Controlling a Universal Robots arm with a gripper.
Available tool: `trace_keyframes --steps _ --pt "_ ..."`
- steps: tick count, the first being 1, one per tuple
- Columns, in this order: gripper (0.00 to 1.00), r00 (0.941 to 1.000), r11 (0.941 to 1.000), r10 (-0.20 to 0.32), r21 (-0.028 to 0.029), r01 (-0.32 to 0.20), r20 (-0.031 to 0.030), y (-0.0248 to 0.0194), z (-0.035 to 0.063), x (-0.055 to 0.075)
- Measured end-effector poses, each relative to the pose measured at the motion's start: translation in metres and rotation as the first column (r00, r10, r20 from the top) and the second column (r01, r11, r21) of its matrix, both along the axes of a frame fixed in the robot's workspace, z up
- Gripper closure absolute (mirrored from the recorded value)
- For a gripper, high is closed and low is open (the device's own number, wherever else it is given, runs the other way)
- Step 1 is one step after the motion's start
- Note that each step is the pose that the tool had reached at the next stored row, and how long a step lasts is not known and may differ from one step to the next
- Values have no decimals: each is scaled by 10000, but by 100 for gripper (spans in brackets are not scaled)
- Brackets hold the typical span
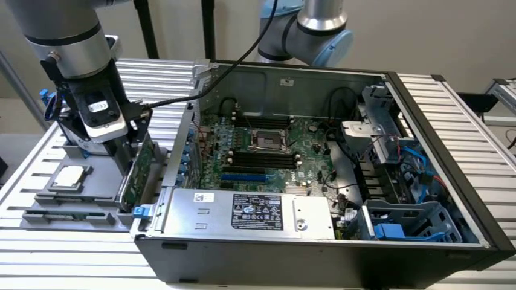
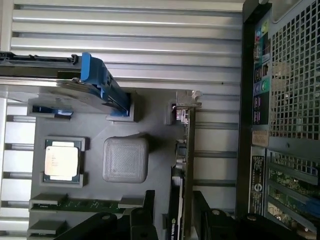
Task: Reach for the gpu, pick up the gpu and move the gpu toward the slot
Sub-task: 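Pick up the gpu and move the gpu toward the slot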
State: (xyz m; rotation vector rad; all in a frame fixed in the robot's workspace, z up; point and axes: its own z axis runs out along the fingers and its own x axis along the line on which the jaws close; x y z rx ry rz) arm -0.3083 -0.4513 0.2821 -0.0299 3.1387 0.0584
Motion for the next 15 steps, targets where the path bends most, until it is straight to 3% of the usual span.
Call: trace_keyframes --steps 15 --pt "58 10000 10000 0 0 0 5 -6 -274 31"
